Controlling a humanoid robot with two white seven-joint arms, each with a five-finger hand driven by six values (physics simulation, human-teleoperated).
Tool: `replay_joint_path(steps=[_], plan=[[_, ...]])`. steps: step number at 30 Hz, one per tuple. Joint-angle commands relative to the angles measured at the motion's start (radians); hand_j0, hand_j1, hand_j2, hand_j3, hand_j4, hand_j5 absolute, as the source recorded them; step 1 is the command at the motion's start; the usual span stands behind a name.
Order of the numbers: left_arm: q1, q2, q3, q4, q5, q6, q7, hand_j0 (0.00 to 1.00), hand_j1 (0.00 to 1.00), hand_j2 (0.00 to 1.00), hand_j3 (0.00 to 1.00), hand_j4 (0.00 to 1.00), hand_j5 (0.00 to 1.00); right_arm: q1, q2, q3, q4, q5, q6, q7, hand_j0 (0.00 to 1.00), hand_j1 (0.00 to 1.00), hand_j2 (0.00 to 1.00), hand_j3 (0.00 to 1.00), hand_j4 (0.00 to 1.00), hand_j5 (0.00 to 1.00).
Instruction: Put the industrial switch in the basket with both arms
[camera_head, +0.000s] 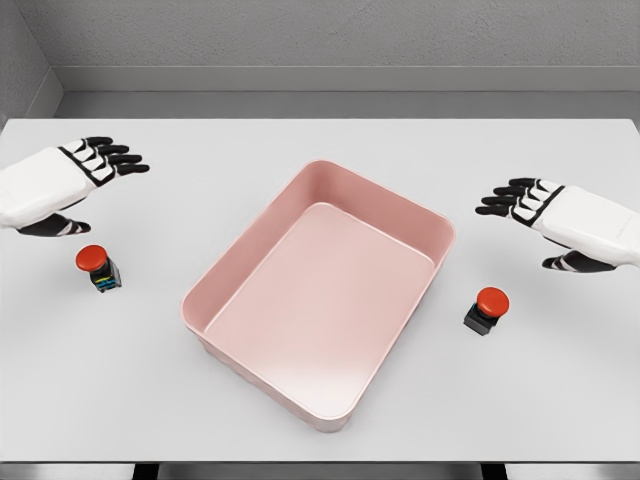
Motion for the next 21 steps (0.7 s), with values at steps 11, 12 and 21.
replay_joint_path(steps=[11,12,21], plan=[[0.002,0.159,-0.035,-0.016,-0.043,0.001,-0.002,1.00,1.00,1.00,1.00,1.00,1.00,0.081,-0.011,0.001,-0.046,-0.008,-0.004,0.138,1.00,1.00,1.00,1.00,1.00,1.00],[0.002,0.161,-0.037,-0.016,-0.045,0.001,-0.002,1.00,1.00,1.00,1.00,1.00,1.00,0.081,-0.008,0.005,-0.046,-0.008,-0.004,0.167,1.00,1.00,1.00,1.00,1.00,1.00],[0.014,0.169,-0.078,-0.092,-0.149,0.001,-0.082,1.00,1.00,1.00,1.00,1.00,1.00,0.066,0.007,0.041,-0.069,-0.008,0.001,0.355,1.00,1.00,1.00,1.00,1.00,1.00]])
